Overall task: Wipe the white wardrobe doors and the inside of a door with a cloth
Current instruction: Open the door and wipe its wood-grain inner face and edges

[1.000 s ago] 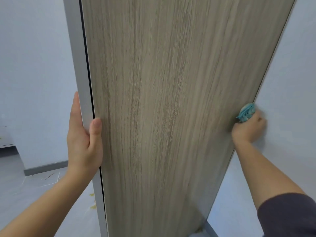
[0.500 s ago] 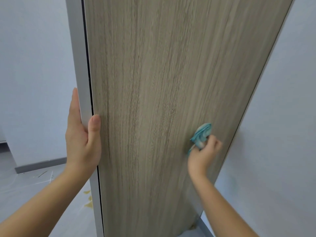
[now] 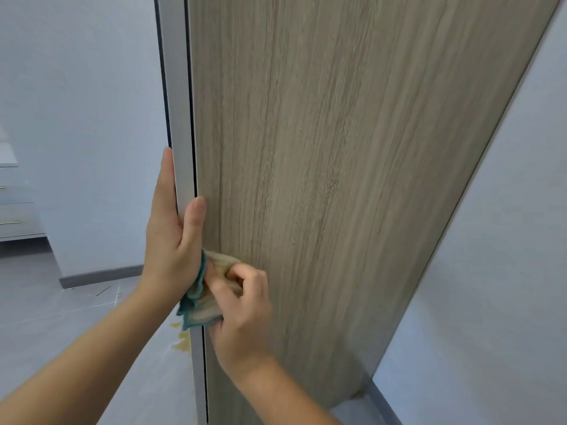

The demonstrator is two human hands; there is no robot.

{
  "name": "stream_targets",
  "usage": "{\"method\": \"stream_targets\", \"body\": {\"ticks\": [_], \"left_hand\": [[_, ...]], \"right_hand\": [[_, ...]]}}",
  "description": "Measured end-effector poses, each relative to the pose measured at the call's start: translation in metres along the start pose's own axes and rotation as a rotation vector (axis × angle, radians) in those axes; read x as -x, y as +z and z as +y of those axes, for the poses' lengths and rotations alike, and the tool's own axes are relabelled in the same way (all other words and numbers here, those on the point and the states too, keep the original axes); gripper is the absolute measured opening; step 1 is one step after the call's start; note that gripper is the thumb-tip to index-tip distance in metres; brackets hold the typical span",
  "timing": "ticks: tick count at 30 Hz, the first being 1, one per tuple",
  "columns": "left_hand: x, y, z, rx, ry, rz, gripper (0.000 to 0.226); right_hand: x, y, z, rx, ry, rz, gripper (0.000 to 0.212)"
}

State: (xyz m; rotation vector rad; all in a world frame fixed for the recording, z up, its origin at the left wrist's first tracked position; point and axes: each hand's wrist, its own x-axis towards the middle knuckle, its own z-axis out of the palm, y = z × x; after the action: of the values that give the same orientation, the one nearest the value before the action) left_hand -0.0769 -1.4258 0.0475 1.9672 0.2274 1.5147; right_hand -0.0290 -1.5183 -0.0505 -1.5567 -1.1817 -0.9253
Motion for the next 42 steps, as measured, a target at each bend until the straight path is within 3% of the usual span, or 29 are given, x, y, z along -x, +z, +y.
{"method": "stream_targets", "body": {"ticks": [4, 6, 9, 14, 20, 29, 35, 42], "left_hand": [[0.042, 0.005, -0.017, -0.016, -0.131, -0.006, 0.073], [0.059, 0.01, -0.022, -0.026, -0.264, -0.006, 0.075], [0.06, 0.014, -0.027, -0.029, -0.298, 0.028, 0.073], [0.061, 0.018, -0.03, -0.006, -0.219, 0.064, 0.068], [0.06, 0.019, -0.024, 0.041, -0.206, 0.081, 0.066], [0.062, 0.02, -0.029, -0.056, -0.277, 0.093, 0.064], [0.061, 0.019, -0.031, -0.088, -0.27, 0.077, 0.061], [0.059, 0.019, -0.032, -0.086, -0.24, 0.067, 0.059]], "right_hand": [[0.002, -0.024, 0.045, 0.155, -0.305, -0.1, 0.016], [0.002, -0.046, 0.079, 0.209, -0.337, -0.166, 0.02], [-0.011, -0.089, 0.138, 0.282, 0.041, -0.132, 0.021], [-0.067, -0.151, 0.233, 0.419, 0.635, 0.174, 0.037], [-0.097, -0.182, 0.286, 0.545, 0.926, 0.262, 0.04], [-0.075, -0.173, 0.286, 0.501, 0.906, 0.247, 0.039], [-0.024, -0.128, 0.224, 0.263, 0.87, 0.284, 0.027], [-0.002, -0.076, 0.139, -0.033, 0.676, 0.327, 0.044]]}}
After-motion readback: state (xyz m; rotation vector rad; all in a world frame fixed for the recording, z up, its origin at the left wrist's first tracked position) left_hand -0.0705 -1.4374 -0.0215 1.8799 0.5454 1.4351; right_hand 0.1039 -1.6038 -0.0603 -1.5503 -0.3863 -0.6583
